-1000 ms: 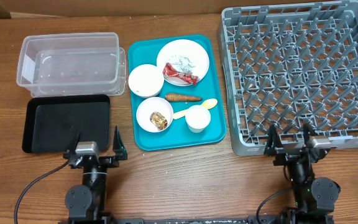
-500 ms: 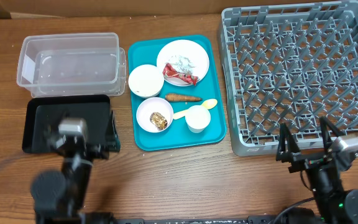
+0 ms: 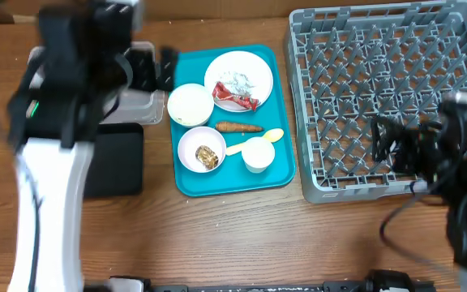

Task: Sort waste into correct bins and load items into the dishwasher
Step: 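Reach the left gripper to the white plate and grasp the foil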

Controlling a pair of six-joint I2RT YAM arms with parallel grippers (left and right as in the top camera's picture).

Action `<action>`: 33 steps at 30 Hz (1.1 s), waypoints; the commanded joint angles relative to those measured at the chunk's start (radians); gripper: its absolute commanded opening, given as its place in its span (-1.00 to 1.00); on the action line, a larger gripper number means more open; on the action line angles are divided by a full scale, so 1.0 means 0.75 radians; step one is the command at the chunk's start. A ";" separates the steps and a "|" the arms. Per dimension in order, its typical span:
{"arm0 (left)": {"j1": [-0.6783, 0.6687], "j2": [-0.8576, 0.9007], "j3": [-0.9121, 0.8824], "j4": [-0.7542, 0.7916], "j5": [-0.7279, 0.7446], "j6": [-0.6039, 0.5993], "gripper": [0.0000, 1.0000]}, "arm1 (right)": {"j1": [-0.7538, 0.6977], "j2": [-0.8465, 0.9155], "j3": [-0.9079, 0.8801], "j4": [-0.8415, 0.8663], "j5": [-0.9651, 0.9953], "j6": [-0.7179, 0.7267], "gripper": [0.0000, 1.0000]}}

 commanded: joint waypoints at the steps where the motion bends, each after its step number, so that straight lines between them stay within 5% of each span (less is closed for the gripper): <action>1: -0.085 0.253 0.217 -0.058 0.036 0.021 1.00 | 0.007 0.183 0.157 -0.093 0.010 -0.004 1.00; 12: -0.144 0.724 0.222 0.124 0.318 -0.031 1.00 | 0.007 0.435 0.172 -0.106 -0.129 -0.001 1.00; 16: -0.214 0.808 0.222 0.207 0.195 -0.087 1.00 | 0.007 0.443 0.172 -0.116 -0.128 -0.001 1.00; 22: -0.397 0.827 0.310 0.153 -0.345 0.053 1.00 | 0.007 0.443 0.172 -0.157 -0.129 0.000 1.00; 26: -0.438 0.827 0.516 -0.022 -0.354 -0.070 1.00 | 0.007 0.443 0.172 -0.185 -0.129 0.000 1.00; 33: -0.434 0.880 0.541 -0.029 -0.348 -0.230 1.00 | 0.007 0.443 0.171 -0.222 -0.128 0.000 1.00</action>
